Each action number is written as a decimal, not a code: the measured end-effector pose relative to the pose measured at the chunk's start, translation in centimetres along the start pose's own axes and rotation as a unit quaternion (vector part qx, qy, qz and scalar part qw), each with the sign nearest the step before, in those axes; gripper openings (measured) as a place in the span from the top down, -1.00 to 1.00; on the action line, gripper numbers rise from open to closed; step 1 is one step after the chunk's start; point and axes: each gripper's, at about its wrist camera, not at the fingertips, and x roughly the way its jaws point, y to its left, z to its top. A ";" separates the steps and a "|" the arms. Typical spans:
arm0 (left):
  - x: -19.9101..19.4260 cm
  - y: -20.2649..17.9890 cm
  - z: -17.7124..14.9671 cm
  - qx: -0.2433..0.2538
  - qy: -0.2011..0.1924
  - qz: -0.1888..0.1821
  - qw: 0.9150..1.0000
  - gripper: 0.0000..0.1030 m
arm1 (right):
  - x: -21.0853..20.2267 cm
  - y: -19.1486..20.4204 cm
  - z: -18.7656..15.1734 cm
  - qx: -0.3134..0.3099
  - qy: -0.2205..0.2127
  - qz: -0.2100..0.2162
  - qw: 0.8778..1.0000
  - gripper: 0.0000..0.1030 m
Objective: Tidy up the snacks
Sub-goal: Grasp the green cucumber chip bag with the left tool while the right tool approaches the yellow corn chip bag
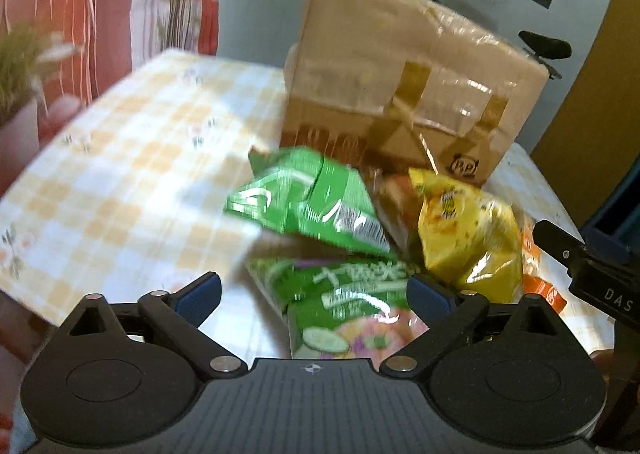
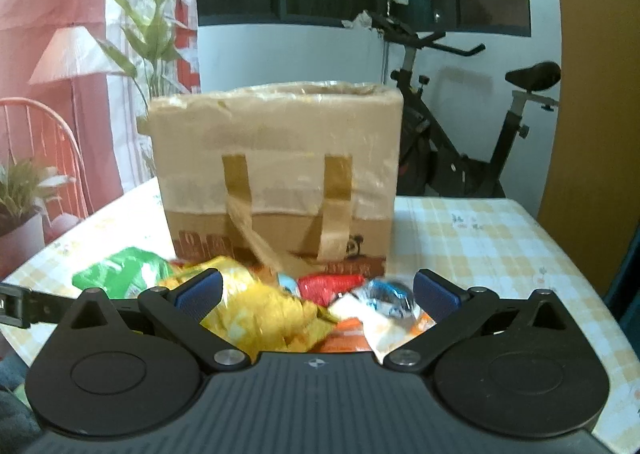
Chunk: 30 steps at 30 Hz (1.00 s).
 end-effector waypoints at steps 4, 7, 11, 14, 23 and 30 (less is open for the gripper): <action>0.4 0.5 -0.2 -0.011 0.014 -0.018 1.000 -0.91 | 0.1 -0.6 -0.8 0.012 0.006 -0.002 1.000 -1.00; 1.1 -0.1 -0.5 -0.006 0.030 -0.034 0.999 -0.91 | 0.0 -0.8 -1.3 0.015 0.011 -0.003 1.000 -1.00; 2.4 -0.3 -0.9 -0.010 0.046 -0.052 0.998 -0.92 | 0.1 -0.9 -1.7 0.017 0.015 -0.003 1.000 -1.00; 3.4 -0.3 -1.0 -0.016 0.064 -0.064 0.996 -0.92 | 0.2 -1.3 -1.8 0.026 0.019 -0.001 0.999 -1.00; 5.1 0.8 -1.7 -0.054 0.105 -0.100 0.988 -0.98 | 0.4 -1.4 -2.1 0.027 0.025 0.006 0.999 -1.00; 4.3 0.6 -1.8 -0.044 0.085 -0.137 0.986 -0.45 | 0.5 -1.6 -2.2 0.028 0.029 0.004 0.999 -1.00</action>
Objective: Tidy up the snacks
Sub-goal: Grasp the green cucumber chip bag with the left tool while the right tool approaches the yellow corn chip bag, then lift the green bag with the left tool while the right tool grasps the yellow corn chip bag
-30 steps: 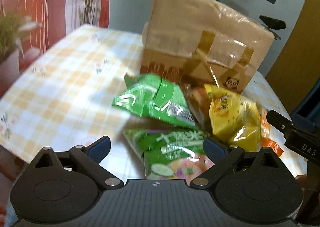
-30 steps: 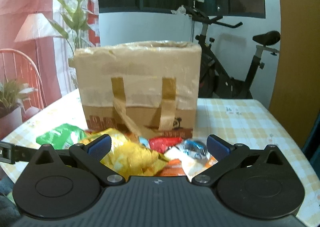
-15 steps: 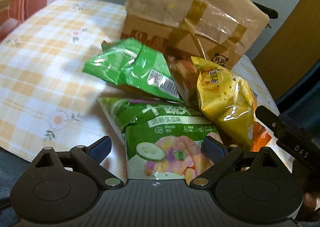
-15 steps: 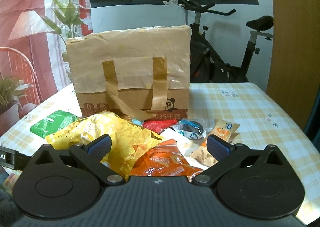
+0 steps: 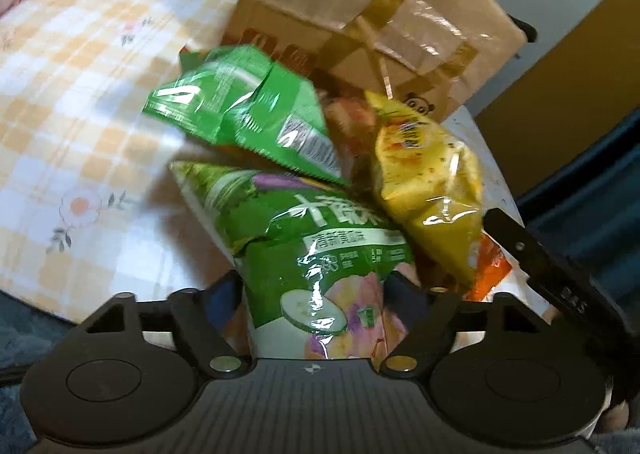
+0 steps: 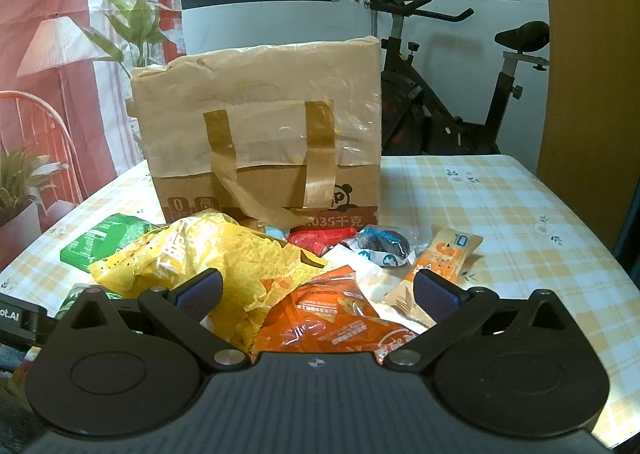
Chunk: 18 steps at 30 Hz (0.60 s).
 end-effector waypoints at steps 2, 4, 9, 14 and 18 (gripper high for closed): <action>-0.5 -0.3 0.0 0.006 -0.011 -0.001 1.000 -0.38 | 0.0 -0.1 0.0 0.002 0.001 0.000 1.000 -1.00; -1.3 -0.5 0.0 0.006 -0.024 0.002 1.000 -0.35 | 0.0 -0.2 0.0 0.004 0.000 0.001 1.000 -1.00; -5.3 -0.7 -0.3 0.003 -0.088 0.010 0.996 -0.34 | -0.1 -0.3 0.0 0.002 -0.004 0.002 1.000 -1.00; -8.4 -1.5 -0.7 0.020 -0.150 0.023 0.988 -0.34 | -0.1 0.1 0.0 -0.003 -0.005 0.007 1.000 -1.00; -8.7 -2.1 -0.6 0.026 -0.172 0.046 0.984 -0.34 | -0.3 0.6 -0.1 -0.022 -0.009 0.014 1.000 -1.00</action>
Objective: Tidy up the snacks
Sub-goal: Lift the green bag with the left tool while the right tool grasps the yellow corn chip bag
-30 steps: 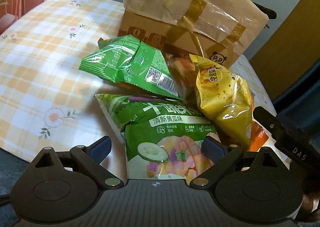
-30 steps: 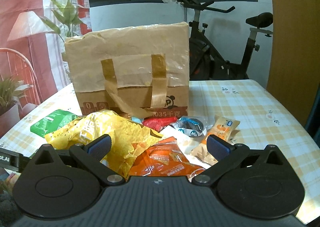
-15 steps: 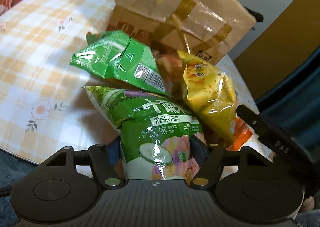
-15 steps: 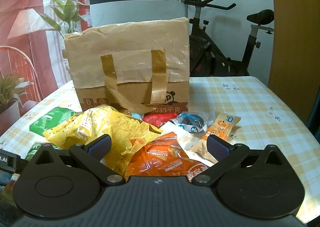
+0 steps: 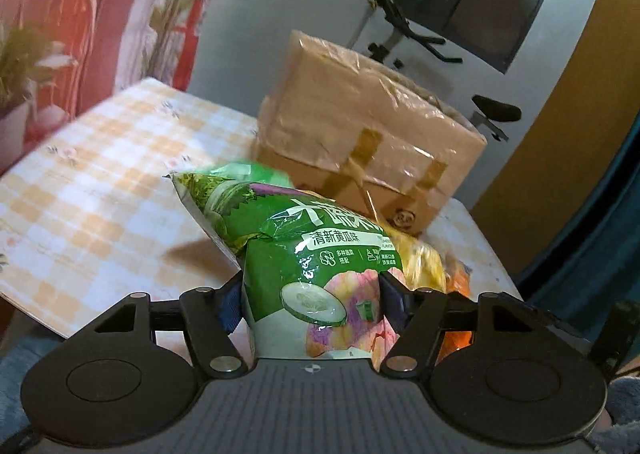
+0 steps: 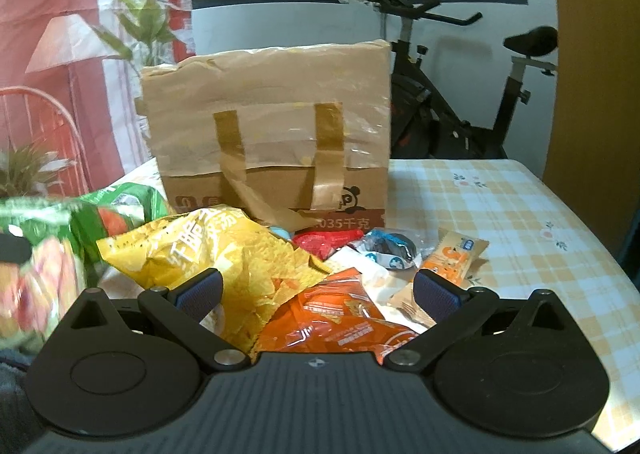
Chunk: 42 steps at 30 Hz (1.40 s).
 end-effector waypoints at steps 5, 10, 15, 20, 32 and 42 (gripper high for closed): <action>-1.6 0.0 -0.1 0.011 -0.023 0.025 0.999 -0.35 | -0.1 0.6 -0.1 -0.023 -0.008 0.006 1.000 -1.00; -2.6 0.3 0.0 0.019 -0.054 0.057 0.997 -0.35 | 0.3 1.4 -0.3 -0.049 -0.002 0.017 0.999 -1.00; -3.0 0.3 0.3 0.024 -0.070 0.084 0.994 -0.35 | 0.7 2.1 -0.5 -0.073 0.006 0.038 0.997 -1.00; -3.0 0.5 0.2 0.033 -0.072 0.109 0.991 -0.35 | 1.3 3.2 -0.2 -0.108 0.021 0.067 0.992 -1.00; -3.3 2.4 0.3 0.004 -0.080 0.156 0.985 -0.35 | 4.5 7.5 -0.6 -0.225 0.084 0.167 0.956 -1.00; -2.9 2.7 0.1 0.003 -0.073 0.156 0.985 -0.35 | 8.6 8.7 -1.4 -0.221 0.144 0.172 0.949 -0.92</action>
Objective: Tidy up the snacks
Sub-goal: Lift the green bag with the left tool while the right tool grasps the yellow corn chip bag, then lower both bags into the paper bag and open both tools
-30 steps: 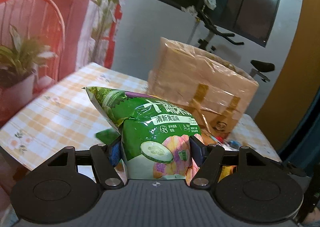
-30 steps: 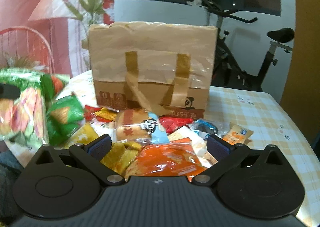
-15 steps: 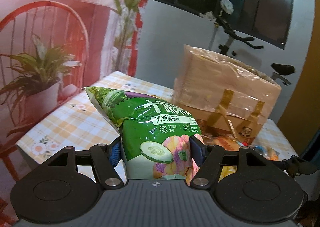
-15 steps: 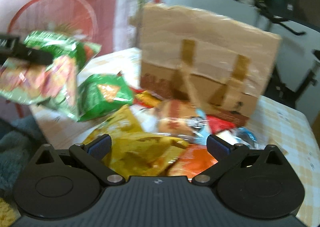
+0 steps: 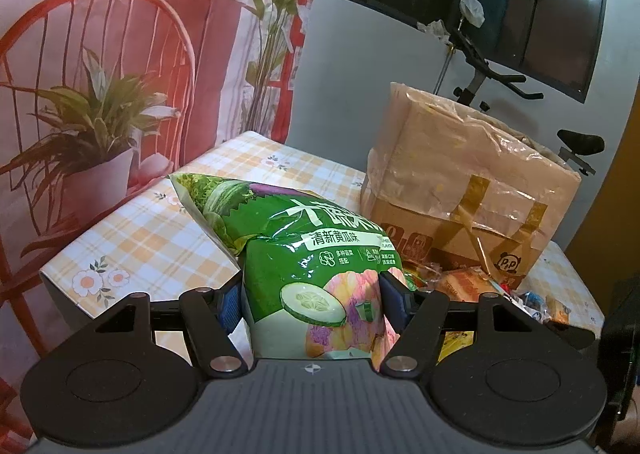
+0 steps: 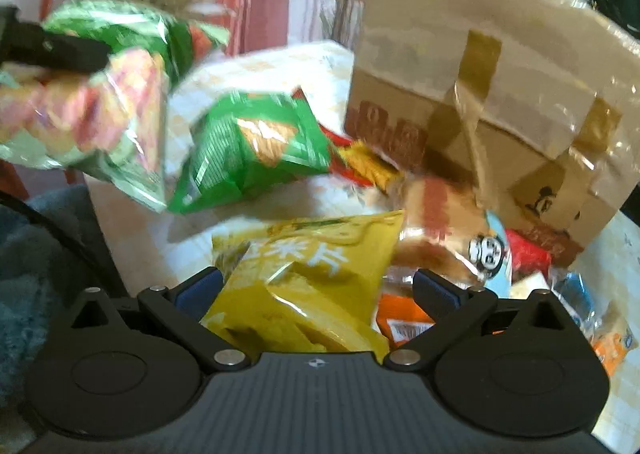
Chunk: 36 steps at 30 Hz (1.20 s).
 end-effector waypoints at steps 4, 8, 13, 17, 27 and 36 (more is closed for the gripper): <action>0.1 0.0 0.0 -0.003 0.002 0.001 1.000 -0.35 | -0.6 -0.1 -0.6 0.021 -0.014 0.021 0.999 -0.61; 0.0 -0.1 0.0 0.001 0.001 -0.003 1.000 -0.35 | -2.4 -0.5 -1.7 0.045 -0.048 0.016 0.998 -0.56; -0.3 -0.2 0.1 0.008 -0.008 -0.010 1.000 -0.35 | -5.5 -2.7 -2.6 0.111 -0.122 0.007 0.986 -0.51; -0.6 -0.8 0.8 0.029 -0.025 -0.013 0.999 -0.35 | -7.9 -5.3 -2.5 0.164 -0.174 -0.015 0.971 -0.50; -1.5 -4.9 6.1 0.101 -0.130 -0.057 0.985 -0.36 | -13.3 -9.9 0.5 0.174 -0.263 -0.084 0.945 -0.50; 0.8 -10.6 11.9 0.120 -0.199 -0.099 0.968 -0.36 | -15.0 -14.7 5.3 0.181 -0.303 -0.131 0.926 -0.50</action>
